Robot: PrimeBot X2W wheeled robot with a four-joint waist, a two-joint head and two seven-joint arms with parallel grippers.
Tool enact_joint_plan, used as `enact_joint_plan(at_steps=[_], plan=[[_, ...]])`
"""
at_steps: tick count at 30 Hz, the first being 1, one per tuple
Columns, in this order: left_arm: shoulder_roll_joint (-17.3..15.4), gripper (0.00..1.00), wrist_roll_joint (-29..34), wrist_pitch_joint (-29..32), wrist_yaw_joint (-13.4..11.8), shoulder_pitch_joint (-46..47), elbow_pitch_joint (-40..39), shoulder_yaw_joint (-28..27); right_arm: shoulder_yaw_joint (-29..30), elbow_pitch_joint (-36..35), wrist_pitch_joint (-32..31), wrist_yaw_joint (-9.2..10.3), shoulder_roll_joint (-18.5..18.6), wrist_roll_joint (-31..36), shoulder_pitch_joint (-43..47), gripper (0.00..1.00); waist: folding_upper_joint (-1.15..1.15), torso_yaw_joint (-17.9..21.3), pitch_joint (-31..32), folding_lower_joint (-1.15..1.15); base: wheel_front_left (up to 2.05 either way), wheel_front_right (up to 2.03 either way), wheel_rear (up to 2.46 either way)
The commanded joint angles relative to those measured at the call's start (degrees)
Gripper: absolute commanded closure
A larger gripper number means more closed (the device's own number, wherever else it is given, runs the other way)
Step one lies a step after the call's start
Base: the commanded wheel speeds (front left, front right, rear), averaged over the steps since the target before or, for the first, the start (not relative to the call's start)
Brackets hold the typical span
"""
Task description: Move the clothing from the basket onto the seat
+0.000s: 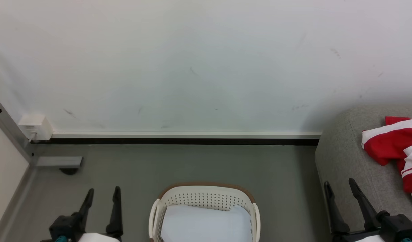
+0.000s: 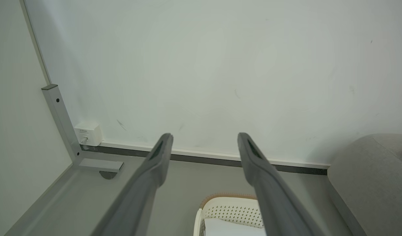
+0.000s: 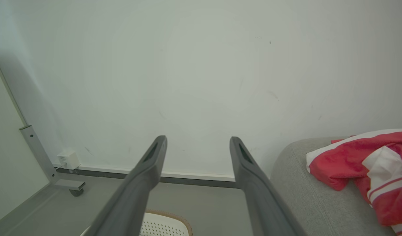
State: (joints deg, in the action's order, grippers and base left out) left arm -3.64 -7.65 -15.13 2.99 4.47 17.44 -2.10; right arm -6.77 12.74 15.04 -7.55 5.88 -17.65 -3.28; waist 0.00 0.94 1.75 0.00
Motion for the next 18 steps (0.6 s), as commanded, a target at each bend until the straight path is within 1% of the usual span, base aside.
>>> enact_joint_plan(at_steps=[1,5,6,10,18], plan=[[0.09,0.0,0.52,-0.02,0.12,0.51,0.11,-0.33,0.09,0.16,0.17,0.13,0.47,-0.19,-0.14,0.0,0.0,-0.02,0.01,0.0,0.0,0.0,0.0],[0.25,0.0,0.76,-0.02,0.6,0.48,0.49,-0.5,0.02,0.85,0.17,0.13,0.47,-0.29,-0.4,0.0,0.0,-0.02,0.07,0.0,0.0,0.0,0.0],[0.37,1.0,0.1,0.0,0.55,0.06,0.51,-0.4,-0.08,0.65,0.0,0.0,0.01,-0.01,-0.08,1.0,0.0,-0.01,0.08,0.0,0.0,0.0,0.0],[0.96,1.0,-0.71,0.46,0.6,-0.69,2.2,-0.59,-0.16,1.93,-0.36,-0.01,-0.49,-0.74,0.79,1.0,0.0,-0.01,0.09,0.0,0.0,0.0,0.0],[0.93,1.0,-9.95,3.33,1.04,0.02,2.0,-1.51,1.25,1.81,-2.63,0.0,-0.68,-9.1,0.33,1.0,0.0,-0.07,-0.04,0.0,0.0,0.0,0.0]])
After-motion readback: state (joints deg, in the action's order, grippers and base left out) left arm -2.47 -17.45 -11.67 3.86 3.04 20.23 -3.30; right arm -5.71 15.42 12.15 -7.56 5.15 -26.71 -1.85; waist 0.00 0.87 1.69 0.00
